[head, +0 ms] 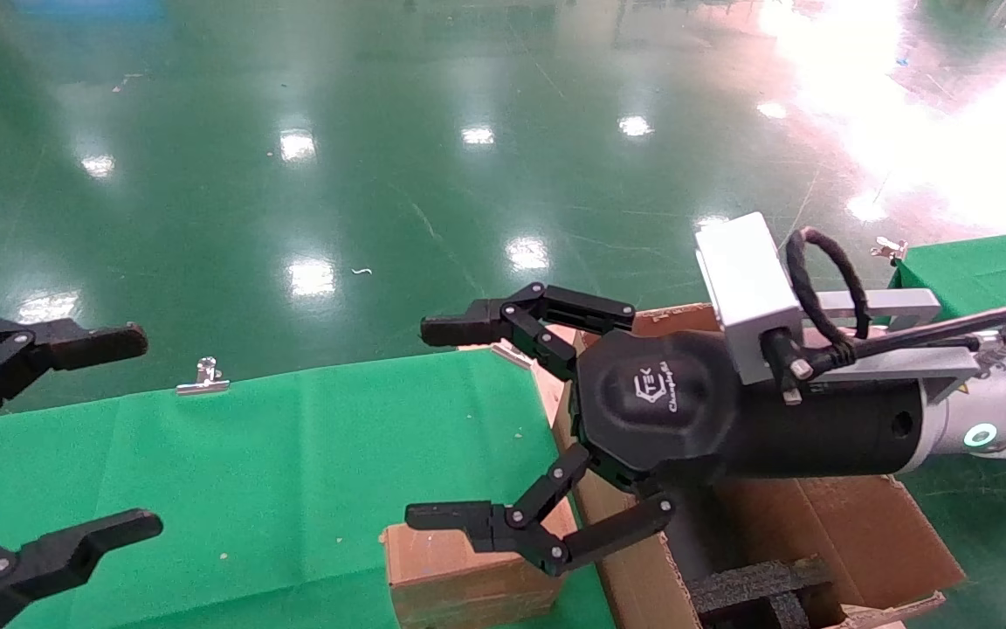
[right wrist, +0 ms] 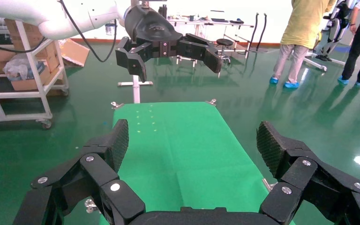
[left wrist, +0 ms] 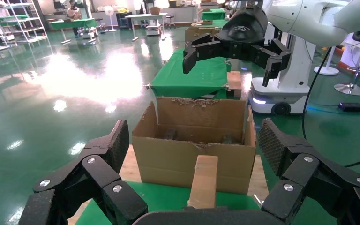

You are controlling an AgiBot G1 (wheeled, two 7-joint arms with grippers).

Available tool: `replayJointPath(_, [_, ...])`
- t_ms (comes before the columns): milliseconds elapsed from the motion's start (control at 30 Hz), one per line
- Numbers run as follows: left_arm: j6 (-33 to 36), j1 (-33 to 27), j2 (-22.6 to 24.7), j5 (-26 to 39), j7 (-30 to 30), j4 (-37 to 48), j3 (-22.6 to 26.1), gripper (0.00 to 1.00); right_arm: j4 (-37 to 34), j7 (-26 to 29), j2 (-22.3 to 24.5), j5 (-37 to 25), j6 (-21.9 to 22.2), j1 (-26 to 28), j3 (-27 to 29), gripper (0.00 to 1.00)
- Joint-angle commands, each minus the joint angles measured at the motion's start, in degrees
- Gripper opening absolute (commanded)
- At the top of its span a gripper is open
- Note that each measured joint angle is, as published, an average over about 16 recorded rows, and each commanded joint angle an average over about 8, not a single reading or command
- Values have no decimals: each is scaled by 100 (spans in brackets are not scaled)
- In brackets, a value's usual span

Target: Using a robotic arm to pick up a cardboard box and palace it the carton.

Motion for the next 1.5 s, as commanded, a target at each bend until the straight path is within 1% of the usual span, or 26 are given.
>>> replayJointPath(33, [0, 0, 0, 0, 0, 0, 0, 100, 0, 0, 0, 0, 0, 0, 0, 100])
replayJointPath(367, [0, 0, 0, 0, 0, 0, 0, 100, 0, 0, 0, 0, 0, 0, 0, 100])
replayJointPath(400, [0, 0, 0, 0, 0, 0, 0, 96, 0, 0, 0, 0, 0, 0, 0, 100])
replayJointPath(633, [0, 0, 0, 0, 0, 0, 0, 8, 0, 0, 0, 0, 0, 0, 0, 100])
replayJointPath(667, [0, 0, 0, 0, 0, 0, 0, 0, 0, 0, 0, 0, 0, 0, 0, 100])
replayJointPath(933, [0, 0, 0, 0, 0, 0, 0, 0, -3, 3, 7, -51, -12, 8, -22, 100])
replayJointPath(1067, [0, 0, 0, 0, 0, 0, 0, 0, -15, 60, 7, -365, -88, 157, -183, 100])
replayJointPath(1133, [0, 0, 0, 0, 0, 0, 0, 0, -36, 120, -23, -655, -167, 322, -336, 100])
replayJointPath(1267, [0, 0, 0, 0, 0, 0, 0, 0, -134, 291, -191, -1429, -344, 812, -771, 100])
replayJointPath(1500, [0, 0, 0, 0, 0, 0, 0, 0, -536, 463, -744, -2904, -506, 1782, -1807, 100])
